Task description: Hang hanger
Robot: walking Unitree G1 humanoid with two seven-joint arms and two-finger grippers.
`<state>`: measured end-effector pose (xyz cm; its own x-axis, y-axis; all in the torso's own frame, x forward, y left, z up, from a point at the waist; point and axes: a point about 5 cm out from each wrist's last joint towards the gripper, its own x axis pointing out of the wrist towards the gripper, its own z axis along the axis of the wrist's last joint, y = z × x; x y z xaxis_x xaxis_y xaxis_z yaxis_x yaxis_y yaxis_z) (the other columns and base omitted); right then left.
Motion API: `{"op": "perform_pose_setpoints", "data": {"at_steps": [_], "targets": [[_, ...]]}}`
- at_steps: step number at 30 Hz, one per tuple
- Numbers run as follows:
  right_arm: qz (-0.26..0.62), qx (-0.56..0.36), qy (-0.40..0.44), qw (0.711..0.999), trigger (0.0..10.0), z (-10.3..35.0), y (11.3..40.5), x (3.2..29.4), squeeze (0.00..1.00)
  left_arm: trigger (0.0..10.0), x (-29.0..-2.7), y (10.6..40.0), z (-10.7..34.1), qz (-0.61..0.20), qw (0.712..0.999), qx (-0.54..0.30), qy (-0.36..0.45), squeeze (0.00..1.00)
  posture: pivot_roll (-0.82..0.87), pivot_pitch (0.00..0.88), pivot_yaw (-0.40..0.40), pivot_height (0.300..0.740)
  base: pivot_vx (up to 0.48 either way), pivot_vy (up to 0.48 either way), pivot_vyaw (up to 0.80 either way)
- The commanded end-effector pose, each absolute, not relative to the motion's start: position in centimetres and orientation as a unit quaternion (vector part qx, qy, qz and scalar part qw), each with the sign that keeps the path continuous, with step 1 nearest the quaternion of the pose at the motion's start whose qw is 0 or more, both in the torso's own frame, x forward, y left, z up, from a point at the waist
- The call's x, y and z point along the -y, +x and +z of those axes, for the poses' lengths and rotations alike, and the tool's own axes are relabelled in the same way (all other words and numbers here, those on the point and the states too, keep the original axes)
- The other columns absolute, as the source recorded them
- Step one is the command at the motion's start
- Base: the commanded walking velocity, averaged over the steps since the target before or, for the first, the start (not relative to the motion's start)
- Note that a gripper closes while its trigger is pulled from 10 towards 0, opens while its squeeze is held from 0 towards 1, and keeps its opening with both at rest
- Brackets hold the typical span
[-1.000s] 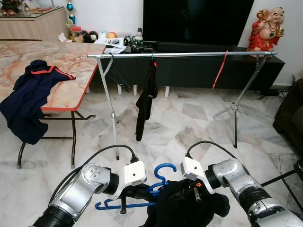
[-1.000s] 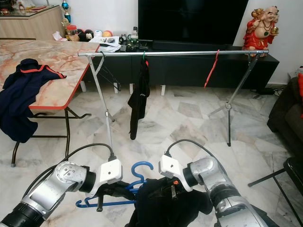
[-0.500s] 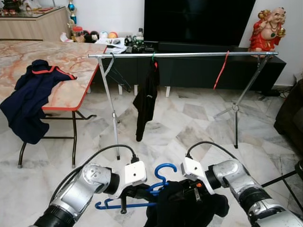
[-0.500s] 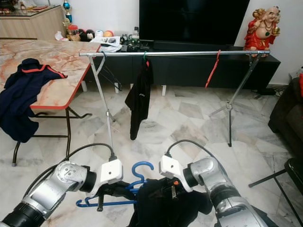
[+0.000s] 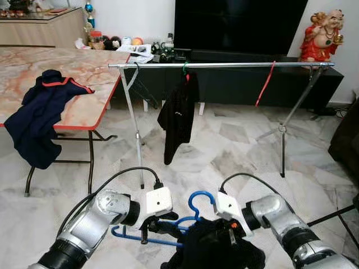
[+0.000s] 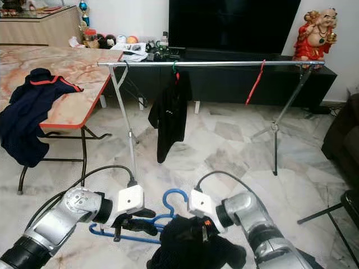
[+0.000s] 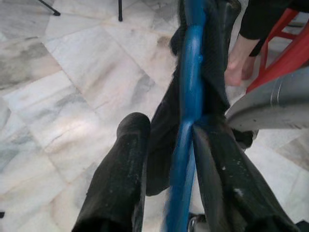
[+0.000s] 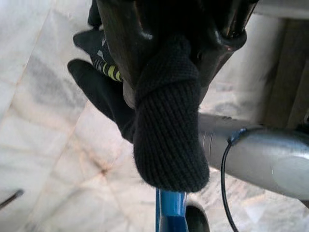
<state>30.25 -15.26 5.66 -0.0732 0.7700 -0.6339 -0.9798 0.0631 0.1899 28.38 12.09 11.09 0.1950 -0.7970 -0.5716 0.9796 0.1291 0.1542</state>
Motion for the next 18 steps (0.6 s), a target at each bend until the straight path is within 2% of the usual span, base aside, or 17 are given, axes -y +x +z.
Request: {"op": "perform_pose_setpoints", "data": {"at_steps": [1, 5, 9, 11, 13, 14, 16, 17, 18], "targets": [[0.661, -0.331, -0.176, 0.65, 0.0, 5.3, 29.9, 16.1, 0.0, 10.0, -12.7, 28.6, 11.6, -0.599, 0.738, -0.173, 0.259, 1.0, 0.17, 0.0, -0.063, 0.74, 0.0, 0.0, 0.0], [0.663, -0.348, -0.182, 0.637, 0.0, 4.6, 29.2, 16.7, 0.0, 10.0, -13.1, 28.4, 11.4, -0.599, 0.734, -0.183, 0.261, 1.0, 0.17, 0.0, -0.064, 0.74, 0.0, 0.0, 0.0], [0.653, -0.362, -0.194, 0.636, 0.0, 4.1, 28.9, 17.0, 0.0, 10.0, -13.4, 28.4, 11.3, -0.597, 0.733, -0.189, 0.267, 1.0, 0.17, 0.0, -0.063, 0.74, 0.0, 0.0, 0.0], [0.624, -0.378, -0.237, 0.642, 0.0, 3.1, 28.6, 17.6, 0.0, 10.0, -13.9, 28.8, 10.9, -0.573, 0.741, -0.196, 0.289, 1.0, 0.17, 0.0, -0.065, 0.74, 0.0, 0.0, 0.0], [0.576, -0.372, -0.263, 0.678, 0.0, 2.6, 29.0, 17.8, 0.0, 10.0, -14.2, 29.6, 11.0, -0.537, 0.768, -0.178, 0.3, 1.0, 0.17, 0.0, -0.067, 0.74, 0.0, 0.0, 0.0], [0.527, -0.355, -0.275, 0.722, 0.0, 2.6, 29.7, 17.7, 0.0, 10.0, -14.5, 30.2, 11.2, -0.506, 0.79, -0.164, 0.304, 1.0, 0.16, 0.0, -0.071, 0.74, 0.0, 0.0, 0.0], [0.464, -0.335, -0.282, 0.77, 0.0, 2.7, 30.6, 17.7, 0.0, 10.0, -14.7, 30.9, 11.3, -0.469, 0.814, -0.148, 0.308, 1.0, 0.16, 0.0, -0.071, 0.74, 0.0, 0.0, 0.0], [0.412, -0.311, -0.272, 0.812, 0.0, 3.0, 31.3, 17.6, 0.0, 10.0, -15.0, 31.3, 11.2, -0.44, 0.833, -0.149, 0.301, 1.0, 0.16, 0.0, -0.071, 0.74, 0.0, 0.0, 0.0], [0.379, -0.297, -0.263, 0.836, 0.0, 3.1, 31.7, 17.6, 0.0, 10.0, -15.2, 31.5, 11.1, -0.423, 0.843, -0.151, 0.295, 0.32, 0.16, 0.0, -0.072, 0.74, 0.0, 0.0, 0.0]]}}
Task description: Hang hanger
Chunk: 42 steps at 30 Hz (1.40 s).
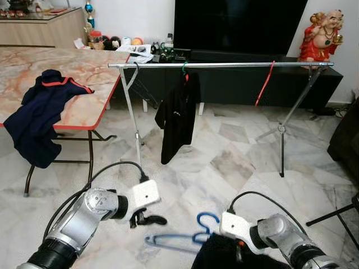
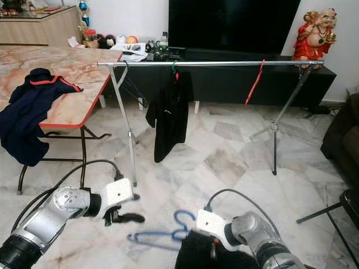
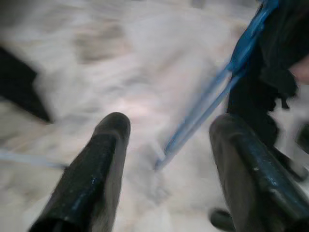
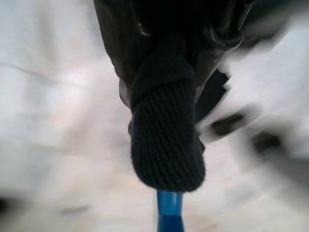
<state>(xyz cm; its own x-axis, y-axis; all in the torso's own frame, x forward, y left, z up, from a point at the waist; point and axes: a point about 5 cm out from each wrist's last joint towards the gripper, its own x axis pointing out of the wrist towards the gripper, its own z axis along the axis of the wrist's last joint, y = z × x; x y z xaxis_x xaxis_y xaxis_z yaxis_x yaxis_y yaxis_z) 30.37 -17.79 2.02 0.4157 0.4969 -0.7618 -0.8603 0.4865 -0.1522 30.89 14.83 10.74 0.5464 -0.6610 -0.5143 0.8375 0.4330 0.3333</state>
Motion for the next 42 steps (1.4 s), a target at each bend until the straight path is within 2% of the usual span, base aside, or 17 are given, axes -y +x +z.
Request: {"op": "perform_pose_setpoints", "data": {"at_steps": [1, 3, 7, 9, 11, 13, 15, 18, 21, 23, 24, 26, 27, 29, 33, 36, 42], "targets": [[0.348, -0.29, -0.253, 0.855, 0.0, 2.9, 31.7, 17.6, 0.0, 10.0, -15.4, 31.6, 11.0, -0.409, 0.852, -0.148, 0.292, 0.0, 0.15, 0.0, -0.074, 0.74, 0.0, 0.0, 0.0], [0.311, -0.296, -0.243, 0.87, 0.0, 2.3, 31.4, 17.9, 0.0, 10.0, -15.4, 31.5, 10.8, -0.394, 0.861, -0.143, 0.287, 0.0, 0.16, 0.0, -0.072, 0.74, 0.0, 0.0, 0.0], [0.221, -0.399, -0.213, 0.864, 0.0, -2.5, 27.0, 19.3, 0.0, 10.0, -16.2, 31.6, 9.3, -0.315, 0.9, -0.141, 0.266, 0.0, 0.15, 0.0, -0.075, 0.74, 0.0, 0.0, 0.0], [0.201, -0.421, -0.204, 0.861, 0.0, -3.4, 26.0, 19.8, 0.0, 10.0, -16.4, 31.5, 9.0, -0.305, 0.905, -0.146, 0.259, 0.0, 0.15, 0.0, -0.075, 0.74, 0.0, 0.0, 0.0], [0.132, -0.486, -0.15, 0.851, 0.0, -5.6, 22.8, 20.8, 0.0, 10.0, -16.7, 31.1, 8.2, -0.288, 0.909, -0.157, 0.255, 0.0, 0.15, 0.0, -0.074, 0.74, 0.0, 0.0, 0.0], [0.062, -0.558, -0.094, 0.822, 0.0, -7.8, 18.7, 21.7, 0.0, 10.0, -16.8, 30.5, 7.4, -0.286, 0.909, -0.168, 0.254, 0.0, 0.15, 0.0, -0.074, 0.74, 0.0, 0.0, 0.0], [0.053, -0.568, -0.087, 0.817, 0.0, -8.2, 18.0, 21.7, 0.0, 10.0, -16.7, 30.4, 7.2, -0.286, 0.909, -0.17, 0.253, 0.0, 0.15, 0.0, -0.071, 0.74, 0.0, 0.0, 0.0], [0.0, -0.586, -0.006, 0.81, 0.0, -9.1, 16.1, 21.0, 0.0, 10.0, -16.6, 29.9, 6.7, -0.289, 0.908, -0.175, 0.249, 0.0, 0.15, 0.0, -0.063, 0.74, 0.0, 0.0, 0.0], [-0.024, -0.564, 0.014, 0.825, 0.0, -8.9, 16.9, 20.8, 0.0, 10.0, -16.6, 29.9, 6.6, -0.288, 0.908, -0.174, 0.25, 0.0, 0.15, 0.001, -0.055, 0.74, 0.0, 0.0, 0.0], [-0.043, -0.524, 0.016, 0.85, 0.0, -8.0, 18.7, 21.1, 0.0, 10.0, -16.6, 29.9, 6.6, -0.288, 0.908, -0.174, 0.25, 0.0, 0.15, 0.002, -0.052, 0.74, 0.0, 0.0, 0.0], [-0.052, -0.47, 0.01, 0.881, 0.0, -6.7, 21.1, 21.5, 0.0, 10.0, -16.4, 30.0, 6.6, -0.289, 0.908, -0.173, 0.25, 0.0, 0.15, 0.002, -0.051, 0.74, 0.0, 0.0, 0.0], [-0.052, -0.454, 0.006, 0.889, 0.0, -6.2, 21.7, 21.6, 0.0, 10.0, -16.4, 30.0, 6.6, -0.289, 0.908, -0.172, 0.25, 0.0, 0.15, 0.002, -0.051, 0.74, 0.0, 0.0, 0.0], [-0.049, -0.399, -0.031, 0.915, 0.0, -4.5, 24.2, 22.0, 0.0, 10.0, -16.3, 30.0, 6.7, -0.289, 0.908, -0.171, 0.25, 0.0, 0.15, 0.004, -0.05, 0.74, 0.0, 0.0, 0.0], [-0.054, -0.359, -0.074, 0.929, 0.0, -3.0, 25.9, 22.5, 0.0, 10.0, -16.2, 30.0, 6.7, -0.289, 0.908, -0.171, 0.25, 0.0, 0.14, 0.004, -0.051, 0.74, 0.0, 0.0, 0.0], [-0.061, -0.352, -0.117, 0.927, 0.0, -2.6, 26.2, 23.2, 0.0, 10.0, -16.1, 29.9, 6.5, -0.291, 0.907, -0.173, 0.249, 0.0, 0.14, 0.004, -0.051, 0.74, 0.0, 0.0, 0.0], [-0.049, -0.413, -0.12, 0.902, 0.0, -4.3, 24.1, 23.1, 0.0, 10.0, -16.0, 29.6, 6.2, -0.295, 0.905, -0.178, 0.249, 0.0, 0.15, 0.008, -0.054, 0.74, 0.0, 0.0, 0.0], [-0.05, -0.535, -0.05, 0.842, 0.0, -8.0, 18.3, 22.1, 0.0, 10.0, -16.1, 29.2, 5.9, -0.304, 0.901, -0.188, 0.247, 0.0, 0.15, 0.016, -0.048, 0.74, 0.0, 0.0, 0.0]]}}
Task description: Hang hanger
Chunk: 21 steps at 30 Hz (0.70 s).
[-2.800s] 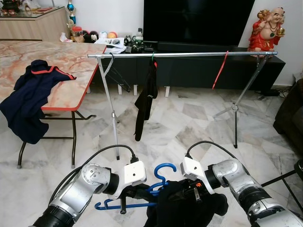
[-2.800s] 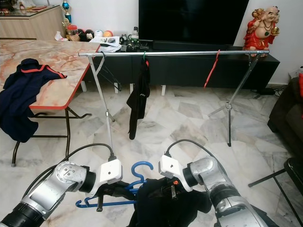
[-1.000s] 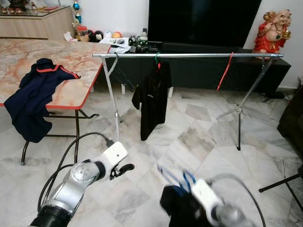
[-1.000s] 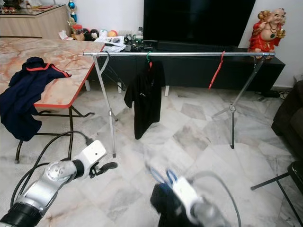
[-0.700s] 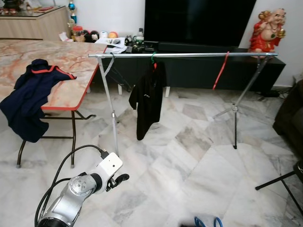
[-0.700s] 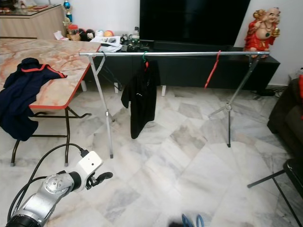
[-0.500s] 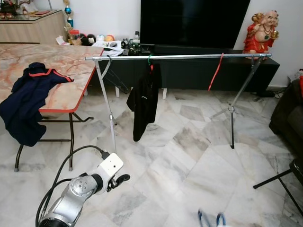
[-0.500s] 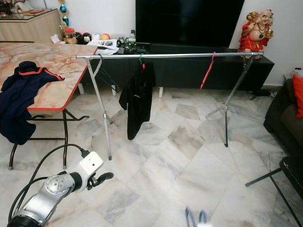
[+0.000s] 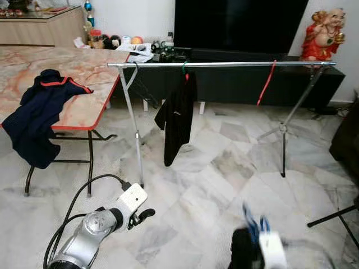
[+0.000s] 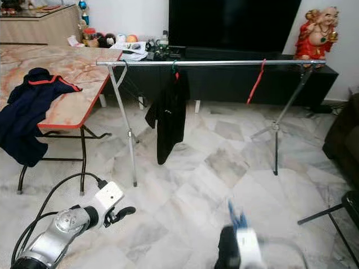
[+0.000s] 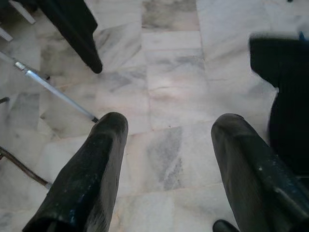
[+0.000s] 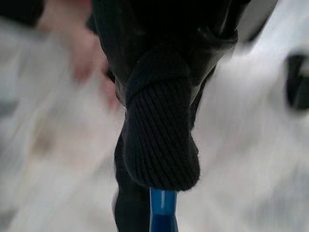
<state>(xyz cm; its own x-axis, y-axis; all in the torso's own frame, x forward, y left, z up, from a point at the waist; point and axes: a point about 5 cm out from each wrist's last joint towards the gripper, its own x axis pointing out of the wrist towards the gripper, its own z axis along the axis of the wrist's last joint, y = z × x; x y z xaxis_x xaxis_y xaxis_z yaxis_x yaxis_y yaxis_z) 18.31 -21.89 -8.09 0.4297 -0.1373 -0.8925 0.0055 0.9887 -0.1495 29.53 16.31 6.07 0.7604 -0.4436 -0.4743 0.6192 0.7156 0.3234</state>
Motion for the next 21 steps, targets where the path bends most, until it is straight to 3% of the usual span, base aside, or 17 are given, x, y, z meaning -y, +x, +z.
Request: {"op": "perform_pose_setpoints", "data": {"at_steps": [1, 10, 13, 17, 19, 21], "targets": [[-0.049, -0.536, -0.051, 0.841, 0.0, -8.1, 18.1, 22.1, 0.0, 10.0, -16.1, 29.2, 5.9, -0.305, 0.9, -0.188, 0.246, 0.0, 0.15, 0.016, -0.048, 0.74, 0.0, 0.0, 0.0], [-0.028, -0.514, -0.083, 0.853, 0.0, -7.3, 19.8, 22.0, 0.0, 10.0, -15.9, 29.4, 6.0, -0.305, 0.9, -0.187, 0.248, 0.0, 0.15, 0.017, -0.043, 0.74, 0.0, 0.0, 0.0], [0.017, -0.469, -0.103, 0.877, 0.0, -5.3, 23.3, 21.5, 0.0, 10.0, -15.7, 29.3, 5.8, -0.305, 0.9, -0.192, 0.243, 0.0, 0.15, 0.016, -0.042, 0.74, 0.0, 0.0, 0.0], [0.055, -0.431, -0.119, 0.893, 0.0, -3.7, 25.7, 21.1, 0.0, 10.0, -15.8, 29.1, 5.5, -0.309, 0.897, -0.205, 0.239, 0.0, 0.14, 0.017, -0.043, 0.74, 0.0, 0.0, 0.0], [0.165, -0.367, -0.173, 0.899, 0.0, -0.4, 29.4, 19.6, 0.0, 10.0, -16.1, 28.6, 4.9, -0.322, 0.889, -0.231, 0.228, 0.0, 0.14, 0.016, -0.044, 0.74, 0.0, 0.0, 0.0], [0.193, -0.353, -0.188, 0.896, 0.0, 0.3, 30.1, 19.2, 0.0, 10.0, -16.2, 28.5, 4.8, -0.325, 0.887, -0.236, 0.226, 0.0, 0.14, 0.016, -0.044, 0.74, 0.0, 0.0, 0.0]]}}
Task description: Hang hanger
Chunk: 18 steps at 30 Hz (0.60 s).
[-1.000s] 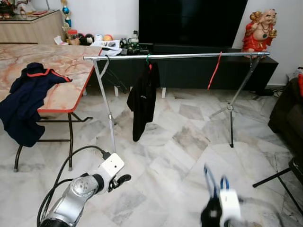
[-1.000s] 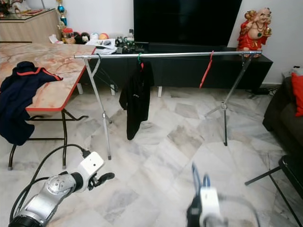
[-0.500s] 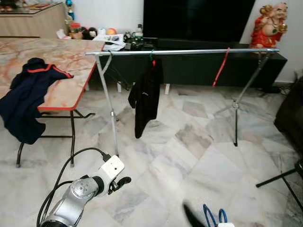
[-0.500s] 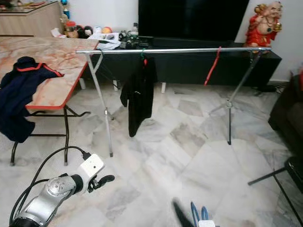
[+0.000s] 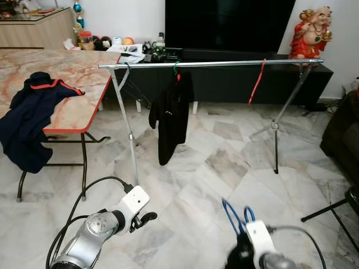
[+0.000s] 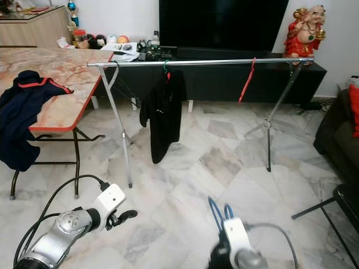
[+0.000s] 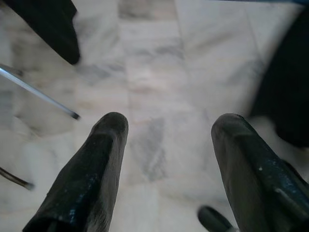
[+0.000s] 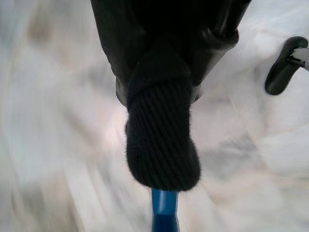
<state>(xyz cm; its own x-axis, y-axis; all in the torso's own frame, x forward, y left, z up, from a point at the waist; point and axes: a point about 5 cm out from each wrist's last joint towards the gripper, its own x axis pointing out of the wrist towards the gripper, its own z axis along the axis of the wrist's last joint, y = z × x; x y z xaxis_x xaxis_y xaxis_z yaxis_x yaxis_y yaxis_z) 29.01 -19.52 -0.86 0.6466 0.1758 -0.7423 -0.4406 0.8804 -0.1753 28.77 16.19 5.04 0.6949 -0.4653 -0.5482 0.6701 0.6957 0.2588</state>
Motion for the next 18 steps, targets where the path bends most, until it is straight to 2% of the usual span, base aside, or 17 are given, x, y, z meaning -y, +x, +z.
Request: {"op": "perform_pose_setpoints", "data": {"at_steps": [1, 2, 11, 15, 18], "targets": [[0.234, -0.342, -0.207, 0.886, 0.0, 1.1, 30.8, 18.8, 0.0, 10.0, -16.2, 28.4, 4.8, -0.328, 0.886, -0.237, 0.227, 0.0, 0.14, 0.016, -0.048, 0.74, 0.0, 0.0, 0.0], [0.313, -0.321, -0.245, 0.859, 0.0, 2.6, 31.8, 17.9, 0.0, 10.0, -16.1, 28.5, 4.7, -0.329, 0.886, -0.235, 0.228, 0.0, 0.14, 0.014, -0.05, 0.74, 0.0, 0.0, 0.0], [0.436, -0.254, -0.306, 0.808, 0.0, 9.0, 35.6, 15.3, 0.0, 10.0, -15.2, 28.7, 4.4, -0.338, 0.891, -0.225, 0.205, 0.0, 0.13, 0.0, -0.067, 0.74, 0.0, 0.0, 0.0], [0.443, -0.194, -0.319, 0.815, 0.0, 13.0, 37.6, 13.2, 0.0, 10.0, -14.8, 29.4, 4.2, -0.313, 0.904, -0.216, 0.196, 0.0, 0.13, 0.0, -0.075, 0.74, 0.0, 0.0, 0.0], [0.45, -0.175, -0.321, 0.814, 0.0, 14.1, 38.1, 12.4, 0.0, 10.0, -14.6, 29.7, 4.1, -0.308, 0.907, -0.216, 0.191, 0.0, 0.12, 0.0, -0.08, 0.74, 0.0, 0.0, 0.0]]}}
